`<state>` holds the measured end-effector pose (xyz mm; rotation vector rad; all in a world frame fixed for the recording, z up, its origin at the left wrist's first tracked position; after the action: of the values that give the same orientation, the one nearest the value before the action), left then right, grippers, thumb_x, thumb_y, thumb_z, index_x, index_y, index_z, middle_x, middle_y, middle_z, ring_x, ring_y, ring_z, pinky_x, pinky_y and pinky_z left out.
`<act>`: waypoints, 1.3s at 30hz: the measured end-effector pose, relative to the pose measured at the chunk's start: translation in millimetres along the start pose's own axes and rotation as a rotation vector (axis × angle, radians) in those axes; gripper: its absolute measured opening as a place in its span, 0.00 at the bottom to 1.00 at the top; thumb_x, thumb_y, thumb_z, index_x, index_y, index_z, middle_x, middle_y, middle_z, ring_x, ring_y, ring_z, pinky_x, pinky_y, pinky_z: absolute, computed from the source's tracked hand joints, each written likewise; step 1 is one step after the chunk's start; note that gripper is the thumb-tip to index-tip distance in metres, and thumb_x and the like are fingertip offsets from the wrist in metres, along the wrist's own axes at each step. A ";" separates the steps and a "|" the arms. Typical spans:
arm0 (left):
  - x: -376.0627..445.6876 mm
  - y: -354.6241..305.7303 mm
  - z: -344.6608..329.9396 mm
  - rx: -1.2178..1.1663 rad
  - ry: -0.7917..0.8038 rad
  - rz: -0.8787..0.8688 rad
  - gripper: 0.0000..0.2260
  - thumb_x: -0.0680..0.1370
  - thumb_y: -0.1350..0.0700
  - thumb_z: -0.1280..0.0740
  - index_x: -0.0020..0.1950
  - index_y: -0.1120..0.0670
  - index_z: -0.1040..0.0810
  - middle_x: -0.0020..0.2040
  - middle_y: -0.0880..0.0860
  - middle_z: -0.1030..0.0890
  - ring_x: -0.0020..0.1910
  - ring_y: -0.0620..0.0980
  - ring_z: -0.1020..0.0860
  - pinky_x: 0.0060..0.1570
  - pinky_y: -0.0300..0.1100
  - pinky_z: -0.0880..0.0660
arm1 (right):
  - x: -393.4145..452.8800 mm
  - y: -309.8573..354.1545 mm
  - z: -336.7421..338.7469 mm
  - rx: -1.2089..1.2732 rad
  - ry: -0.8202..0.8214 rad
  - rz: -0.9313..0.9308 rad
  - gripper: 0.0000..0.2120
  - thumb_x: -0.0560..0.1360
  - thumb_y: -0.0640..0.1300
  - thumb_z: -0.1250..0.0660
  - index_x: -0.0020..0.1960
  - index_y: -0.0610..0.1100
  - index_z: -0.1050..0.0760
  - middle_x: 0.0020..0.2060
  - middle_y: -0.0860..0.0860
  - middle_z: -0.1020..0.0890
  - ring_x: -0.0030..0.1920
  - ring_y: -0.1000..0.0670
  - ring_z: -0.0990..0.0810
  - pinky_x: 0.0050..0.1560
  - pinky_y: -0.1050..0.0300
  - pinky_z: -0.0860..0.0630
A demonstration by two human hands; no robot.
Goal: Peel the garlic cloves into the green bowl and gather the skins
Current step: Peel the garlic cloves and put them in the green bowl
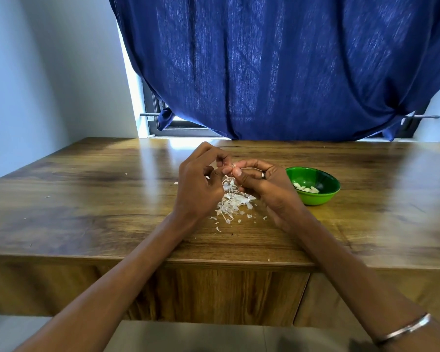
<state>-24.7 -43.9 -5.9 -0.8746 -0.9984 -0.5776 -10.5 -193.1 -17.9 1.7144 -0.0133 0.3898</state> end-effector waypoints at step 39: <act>-4.4 6.1 1.8 -0.217 0.052 0.409 0.05 0.78 0.58 0.25 0.50 0.58 0.12 0.30 0.45 0.16 0.20 0.52 0.21 0.21 0.43 0.26 | 3.1 4.0 13.8 -0.260 -0.150 0.228 0.07 0.70 0.39 0.23 0.48 0.44 0.16 0.43 0.49 0.12 0.43 0.53 0.14 0.39 0.61 0.20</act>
<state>-22.8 -38.9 -11.6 -1.2135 -0.6894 -0.3595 -5.1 -206.4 -15.0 1.4844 -0.3575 0.4076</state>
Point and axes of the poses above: each hand's wrist, its own x-axis towards the middle knuckle, its own z-axis out of the back of the hand, y = z × x, the point moved 4 cm from there along x, towards the middle knuckle
